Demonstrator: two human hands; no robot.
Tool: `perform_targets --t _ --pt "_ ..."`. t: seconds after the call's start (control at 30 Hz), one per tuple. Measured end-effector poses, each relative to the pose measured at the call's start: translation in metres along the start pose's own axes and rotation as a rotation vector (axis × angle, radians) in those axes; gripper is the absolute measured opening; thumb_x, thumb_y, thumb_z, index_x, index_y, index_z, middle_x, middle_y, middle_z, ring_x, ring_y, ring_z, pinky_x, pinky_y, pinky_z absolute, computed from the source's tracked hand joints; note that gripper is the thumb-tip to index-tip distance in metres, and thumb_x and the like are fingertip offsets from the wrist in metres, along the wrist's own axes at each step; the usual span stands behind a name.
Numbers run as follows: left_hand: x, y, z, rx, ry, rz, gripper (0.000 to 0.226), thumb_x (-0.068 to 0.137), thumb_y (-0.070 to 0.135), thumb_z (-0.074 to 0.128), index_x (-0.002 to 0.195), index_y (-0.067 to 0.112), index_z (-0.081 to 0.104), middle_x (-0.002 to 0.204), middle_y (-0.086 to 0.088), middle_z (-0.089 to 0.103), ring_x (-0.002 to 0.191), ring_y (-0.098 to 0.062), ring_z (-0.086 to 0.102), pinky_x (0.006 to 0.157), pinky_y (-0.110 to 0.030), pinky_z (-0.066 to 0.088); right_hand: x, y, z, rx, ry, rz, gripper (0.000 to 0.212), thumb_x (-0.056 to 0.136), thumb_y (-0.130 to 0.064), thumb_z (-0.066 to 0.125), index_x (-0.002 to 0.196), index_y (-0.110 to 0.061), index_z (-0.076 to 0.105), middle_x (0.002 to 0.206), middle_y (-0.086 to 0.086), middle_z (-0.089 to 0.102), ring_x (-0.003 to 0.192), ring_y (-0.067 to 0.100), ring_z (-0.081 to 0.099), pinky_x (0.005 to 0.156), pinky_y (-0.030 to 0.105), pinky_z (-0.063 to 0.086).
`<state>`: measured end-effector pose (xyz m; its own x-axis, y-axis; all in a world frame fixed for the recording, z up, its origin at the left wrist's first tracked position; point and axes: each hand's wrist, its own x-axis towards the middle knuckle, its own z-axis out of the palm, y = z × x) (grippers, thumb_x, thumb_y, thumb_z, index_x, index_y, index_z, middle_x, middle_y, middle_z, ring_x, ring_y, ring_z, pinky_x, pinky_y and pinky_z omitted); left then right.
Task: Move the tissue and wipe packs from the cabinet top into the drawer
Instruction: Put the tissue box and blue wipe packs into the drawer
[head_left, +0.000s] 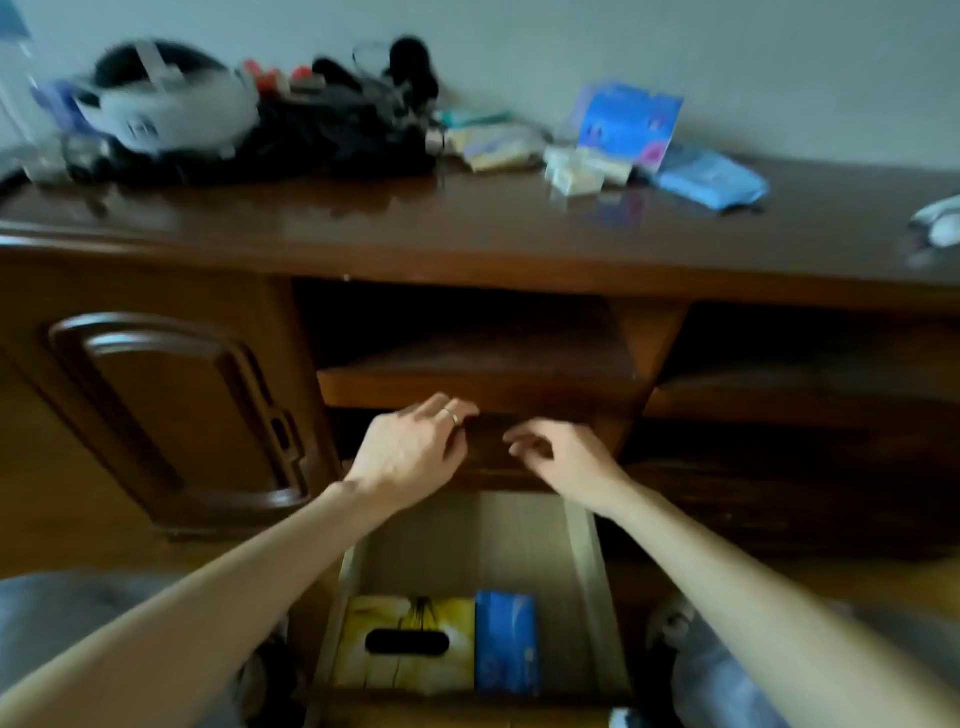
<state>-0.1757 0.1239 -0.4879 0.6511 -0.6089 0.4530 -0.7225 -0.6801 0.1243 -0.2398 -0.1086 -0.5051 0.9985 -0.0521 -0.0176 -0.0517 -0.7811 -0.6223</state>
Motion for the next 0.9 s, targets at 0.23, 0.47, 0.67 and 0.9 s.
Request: perform_targets --t 0.23,0.47,0.67,0.9 --pt "0.126 -0.002 -0.133 0.023 0.337 -0.003 0.014 0.09 0.026 0.058 0.103 0.023 0.065 0.101 0.004 0.064 0.096 -0.02 0.062 0.062 -0.034 0.051 0.042 -0.091 -0.163 -0.387 0.72 -0.386 0.021 0.093 -0.033 0.058 0.111 -0.039 0.066 0.101 -0.019 0.071 0.095 0.004 0.063 0.073 0.032 0.056" --pt "0.223 -0.017 -0.117 0.046 0.111 -0.093 0.023 0.088 0.037 0.056 0.109 0.032 0.064 0.115 0.005 0.061 0.113 -0.02 0.056 0.081 -0.035 0.048 0.09 -0.064 -0.182 -0.592 0.612 -0.167 0.053 0.099 -0.065 0.038 0.111 -0.03 0.075 0.111 -0.01 0.07 0.111 0.016 0.058 0.081 0.034 0.049" --pt "0.308 -0.011 -0.081 -0.018 -0.061 -0.13 0.044 0.087 0.05 0.055 0.128 0.031 0.057 0.134 -0.001 0.056 0.124 -0.025 0.052 0.092 -0.041 0.047 0.123 -0.06 -0.213 -0.601 0.648 -0.237 0.053 0.094 -0.064 0.041 0.068 -0.026 0.067 0.067 -0.008 0.064 0.068 0.014 0.062 0.054 0.03 0.039" --pt "0.373 0.001 -0.028 -0.162 -0.091 -0.018 0.087 0.077 0.077 0.054 0.15 0.037 0.028 0.151 -0.004 0.038 0.139 -0.028 0.035 0.113 -0.045 0.03 0.227 -0.028 -0.274 -0.397 0.783 0.032 0.047 0.093 -0.043 0.063 0.136 -0.025 0.056 0.134 0.004 0.06 0.121 0.029 0.057 0.085 0.042 0.051"
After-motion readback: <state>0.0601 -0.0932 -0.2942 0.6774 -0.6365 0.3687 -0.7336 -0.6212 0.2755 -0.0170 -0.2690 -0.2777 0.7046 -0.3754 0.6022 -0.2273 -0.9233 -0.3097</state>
